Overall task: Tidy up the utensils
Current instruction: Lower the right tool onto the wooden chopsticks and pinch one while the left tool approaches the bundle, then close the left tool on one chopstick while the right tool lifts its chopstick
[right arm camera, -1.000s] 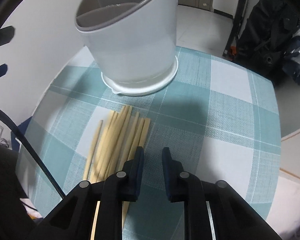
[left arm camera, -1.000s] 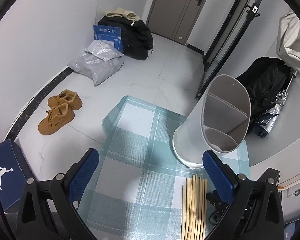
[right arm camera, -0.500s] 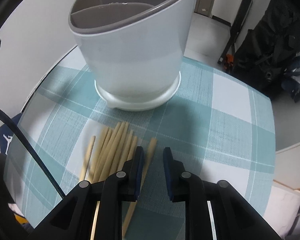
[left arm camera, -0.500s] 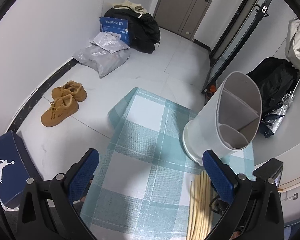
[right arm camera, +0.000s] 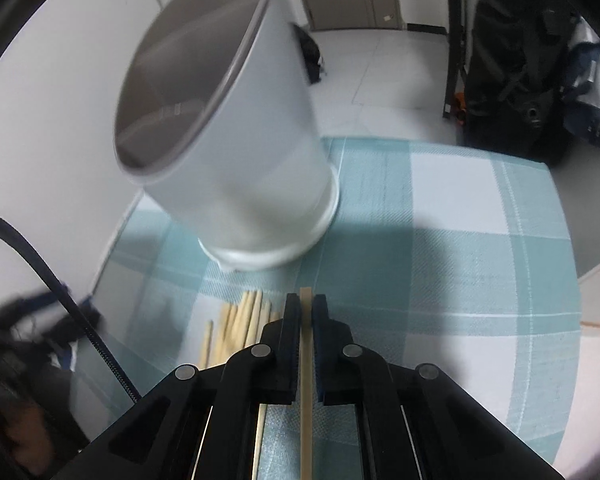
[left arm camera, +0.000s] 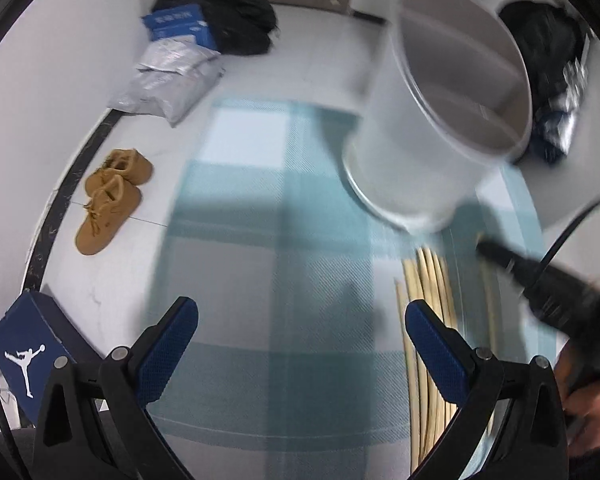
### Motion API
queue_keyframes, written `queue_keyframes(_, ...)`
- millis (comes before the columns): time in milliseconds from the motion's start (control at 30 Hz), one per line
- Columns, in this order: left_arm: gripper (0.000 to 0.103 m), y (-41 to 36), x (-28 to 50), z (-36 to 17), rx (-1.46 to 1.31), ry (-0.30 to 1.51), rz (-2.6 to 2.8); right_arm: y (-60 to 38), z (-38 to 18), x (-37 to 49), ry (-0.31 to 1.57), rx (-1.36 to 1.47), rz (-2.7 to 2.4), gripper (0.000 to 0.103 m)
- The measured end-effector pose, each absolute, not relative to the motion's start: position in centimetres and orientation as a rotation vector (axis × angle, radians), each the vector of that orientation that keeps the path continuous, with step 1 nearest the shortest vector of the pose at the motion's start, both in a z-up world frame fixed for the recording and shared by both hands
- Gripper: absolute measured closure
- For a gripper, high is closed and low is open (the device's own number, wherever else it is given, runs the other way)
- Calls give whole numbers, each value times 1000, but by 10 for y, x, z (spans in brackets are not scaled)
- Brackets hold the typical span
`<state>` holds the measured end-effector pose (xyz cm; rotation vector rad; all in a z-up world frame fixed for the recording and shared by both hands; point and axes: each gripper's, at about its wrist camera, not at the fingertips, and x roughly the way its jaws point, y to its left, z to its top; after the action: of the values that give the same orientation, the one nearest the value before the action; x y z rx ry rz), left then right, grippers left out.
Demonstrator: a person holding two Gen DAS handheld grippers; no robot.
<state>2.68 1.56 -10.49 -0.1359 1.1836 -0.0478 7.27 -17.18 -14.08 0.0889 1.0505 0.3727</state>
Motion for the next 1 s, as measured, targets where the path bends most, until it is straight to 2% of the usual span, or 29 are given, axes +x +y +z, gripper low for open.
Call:
queue_keyframes(167, 5, -7, 26, -124, -78, 1280, -67, -197, -127, 73, 1019, 193, 378, 98)
queue_keyframes(500, 6, -22, 20, -134, -5, 1268, -6, -244, -96, 51, 928, 314, 389, 98)
queue_keyframes(667, 17, -31, 18, -127, 42, 1239, -31, -250, -85, 45, 892, 326, 417, 98)
queue_keyframes(733, 31, -35, 17, -125, 34, 1233, -41, -253, -84, 44, 883, 335, 417, 98)
queue_keyframes(867, 48, -40, 16, -124, 11, 1231, -41, -260, -78, 40, 872, 356, 415, 98)
queue_keyframes(933, 69, -51, 11, -121, 55, 1230, -67, -263, -78, 41, 863, 364, 418, 98)
queue_keyframes(1000, 84, -60, 9, -120, 79, 1235, -78, -265, -74, 41, 851, 365, 419, 98)
